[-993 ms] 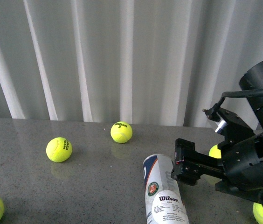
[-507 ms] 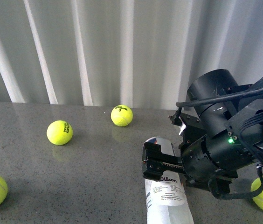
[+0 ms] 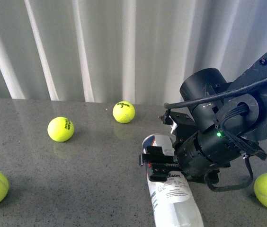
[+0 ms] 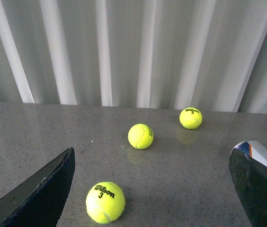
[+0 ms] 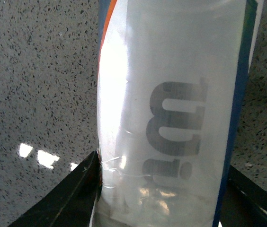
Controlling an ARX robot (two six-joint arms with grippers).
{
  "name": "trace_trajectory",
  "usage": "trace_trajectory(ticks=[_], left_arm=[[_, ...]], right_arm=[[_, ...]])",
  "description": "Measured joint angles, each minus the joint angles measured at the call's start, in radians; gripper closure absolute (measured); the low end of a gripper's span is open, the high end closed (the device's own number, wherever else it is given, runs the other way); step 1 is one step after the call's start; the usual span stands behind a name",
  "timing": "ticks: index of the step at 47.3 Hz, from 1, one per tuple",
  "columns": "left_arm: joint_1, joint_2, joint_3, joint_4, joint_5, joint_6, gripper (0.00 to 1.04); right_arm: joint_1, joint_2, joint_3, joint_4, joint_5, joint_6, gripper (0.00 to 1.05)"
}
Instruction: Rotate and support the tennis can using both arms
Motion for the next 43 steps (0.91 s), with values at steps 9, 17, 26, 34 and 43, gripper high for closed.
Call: trace_trajectory(ticks=[9,17,26,34,43], left_arm=[[0.0,0.0,0.0,0.0,0.0,0.0,0.07],[0.0,0.0,0.0,0.0,0.0,0.0,0.07],[0.0,0.0,0.0,0.0,0.0,0.0,0.07],[0.0,0.0,0.0,0.0,0.0,0.0,0.07],[0.0,0.0,0.0,0.0,0.0,0.0,0.07]], right_arm=[[-0.036,-0.004,0.01,-0.042,0.008,-0.201,0.62],[-0.049,-0.077,-0.006,-0.042,0.023,-0.5,0.78],[-0.038,-0.196,-0.053,0.097,-0.017,-1.106,0.87],[-0.035,-0.179,-0.053,0.077,-0.085,-1.547,0.93],[-0.046,-0.095,-0.037,0.057,-0.1,-1.769,0.96]])
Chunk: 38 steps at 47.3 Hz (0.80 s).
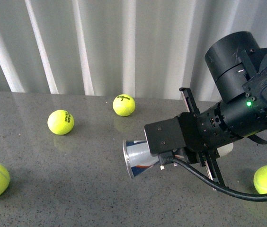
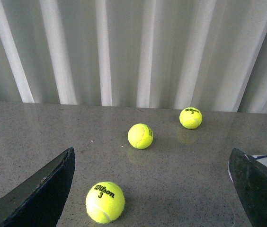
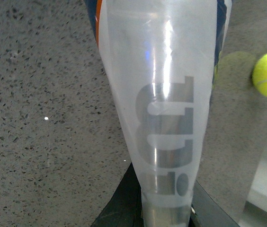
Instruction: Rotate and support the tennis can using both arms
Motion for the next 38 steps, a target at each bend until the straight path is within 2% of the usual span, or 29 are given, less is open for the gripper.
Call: trace_trajectory(ticks=[12,23,28,31,38], left_arm=[[0.0,0.0,0.0,0.0,0.0,0.0,0.07],[0.0,0.0,0.0,0.0,0.0,0.0,0.07],[0.0,0.0,0.0,0.0,0.0,0.0,0.07],[0.0,0.0,0.0,0.0,0.0,0.0,0.07],[0.0,0.0,0.0,0.0,0.0,0.0,0.07]], right_arm=[[0.008,0.075,0.033,0.016,-0.015,0.016,0.99],[0.04,0.103,0.043,0.045,-0.02,0.138,0.99],[0.042,0.104,0.057,-0.018,-0.031,0.198,0.79],[0.042,0.104,0.05,-0.027,-0.042,0.215,0.71],[0.042,0.093,0.019,-0.018,-0.082,0.278,0.42]])
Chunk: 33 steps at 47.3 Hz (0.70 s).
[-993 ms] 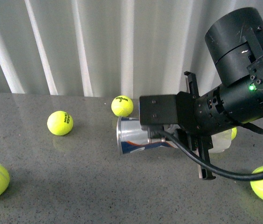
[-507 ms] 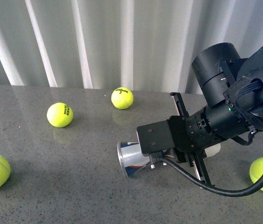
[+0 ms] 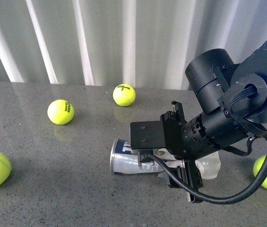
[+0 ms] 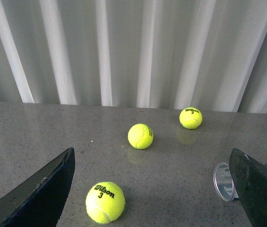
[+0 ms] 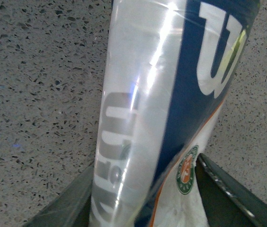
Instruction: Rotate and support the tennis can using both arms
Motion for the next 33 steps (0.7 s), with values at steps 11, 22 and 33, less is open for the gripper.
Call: trace_trajectory(ticks=[11,22,33], left_arm=[[0.0,0.0,0.0,0.0,0.0,0.0,0.07],[0.0,0.0,0.0,0.0,0.0,0.0,0.07],[0.0,0.0,0.0,0.0,0.0,0.0,0.07]], right_arm=[[0.0,-0.069,-0.039,-0.001,-0.034,0.037,0.05],[0.0,-0.159,-0.09,-0.003,-0.092,0.1,0.07],[-0.017,-0.338,-0.13,0.083,-0.172,0.438,0.07]])
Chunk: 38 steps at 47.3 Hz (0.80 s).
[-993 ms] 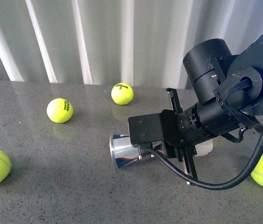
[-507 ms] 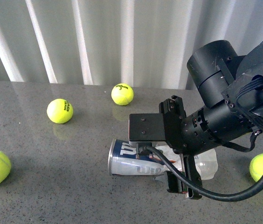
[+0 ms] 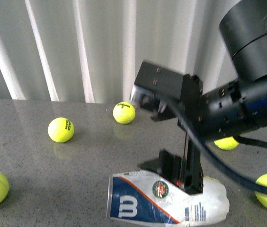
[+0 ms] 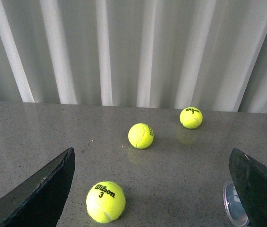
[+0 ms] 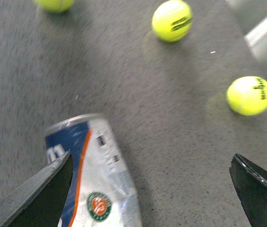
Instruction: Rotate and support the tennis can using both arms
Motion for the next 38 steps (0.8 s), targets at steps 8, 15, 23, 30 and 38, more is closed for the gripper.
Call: trace_trajectory(ticks=[8,15,23,30,38], left_arm=[[0.0,0.0,0.0,0.0,0.0,0.0,0.07],[0.0,0.0,0.0,0.0,0.0,0.0,0.07],[0.0,0.0,0.0,0.0,0.0,0.0,0.07],[0.0,0.0,0.0,0.0,-0.003,0.0,0.07],[0.0,0.0,0.0,0.0,0.0,0.0,0.07]], right_arm=[[-0.095,-0.212,-0.123,0.249,0.3,0.593,0.07],[-0.132,-0.248,-0.153,0.261,0.407,0.803,0.07],[-0.11,-0.236,-0.241,0.497,0.583,0.831,0.16],[-0.141,-0.317,-0.482,0.903,0.717,0.822,0.45],[-0.2,-0.461,-0.661,0.946,0.681,0.822,0.79]])
